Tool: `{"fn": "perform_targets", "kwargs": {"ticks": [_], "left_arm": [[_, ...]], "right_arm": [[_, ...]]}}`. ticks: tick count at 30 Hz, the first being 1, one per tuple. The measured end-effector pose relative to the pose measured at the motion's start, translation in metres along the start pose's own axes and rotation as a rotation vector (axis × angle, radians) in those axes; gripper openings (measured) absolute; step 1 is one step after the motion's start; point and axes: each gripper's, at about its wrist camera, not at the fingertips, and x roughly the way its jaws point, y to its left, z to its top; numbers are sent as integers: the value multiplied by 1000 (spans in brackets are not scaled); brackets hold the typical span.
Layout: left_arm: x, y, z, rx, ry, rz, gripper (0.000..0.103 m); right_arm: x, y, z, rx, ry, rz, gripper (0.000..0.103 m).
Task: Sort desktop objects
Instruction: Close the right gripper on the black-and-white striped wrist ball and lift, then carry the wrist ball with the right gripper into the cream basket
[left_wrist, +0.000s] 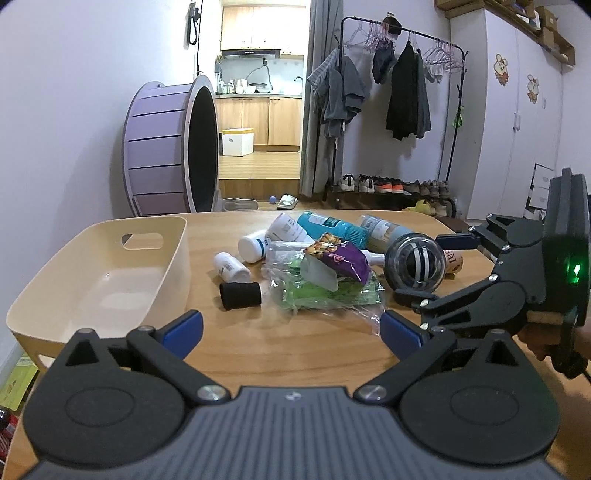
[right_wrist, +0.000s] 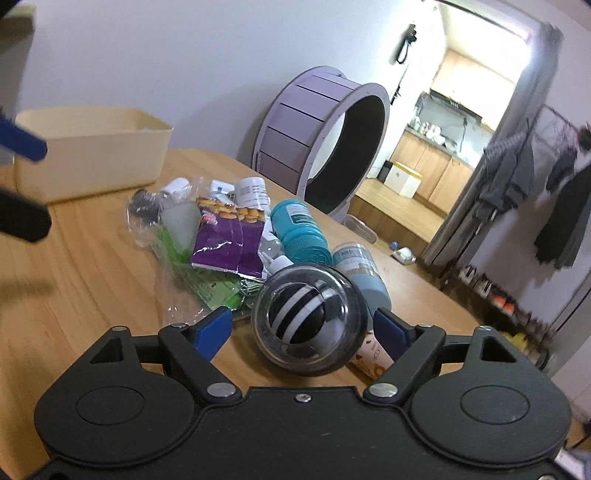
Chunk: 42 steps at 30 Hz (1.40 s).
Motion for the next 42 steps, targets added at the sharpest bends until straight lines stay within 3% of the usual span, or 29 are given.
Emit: {"fn": "perform_targets", "kwargs": {"ticks": [4,6,11,16,30,35,42], "left_arm": [[-1,2,0,-13,-2,1,102],[-1,4,1,-18,-2,1,102],[-2,4,-1,-15,0,3,102],[-5,6,0,-11,-16,-6,102],[-2,4,-2,-4,-1,-53,102],[-1,4,-1,-17,10,-99,102],[-4,-1,-3,24,8,-100,102]], "right_arm": [[5,7,-1,-51,-3,-30,79],[6,6,-1,-59,-9,-49,71],[2,-2,-2,-4,-10,-21,70],[-18,-30,-1,183,45,149,69],[-66,-13,-1,165,62,444,71],[-81,-23,-6,196,-11,408,84],[-68,-14,-14,202,18,402,85]]}}
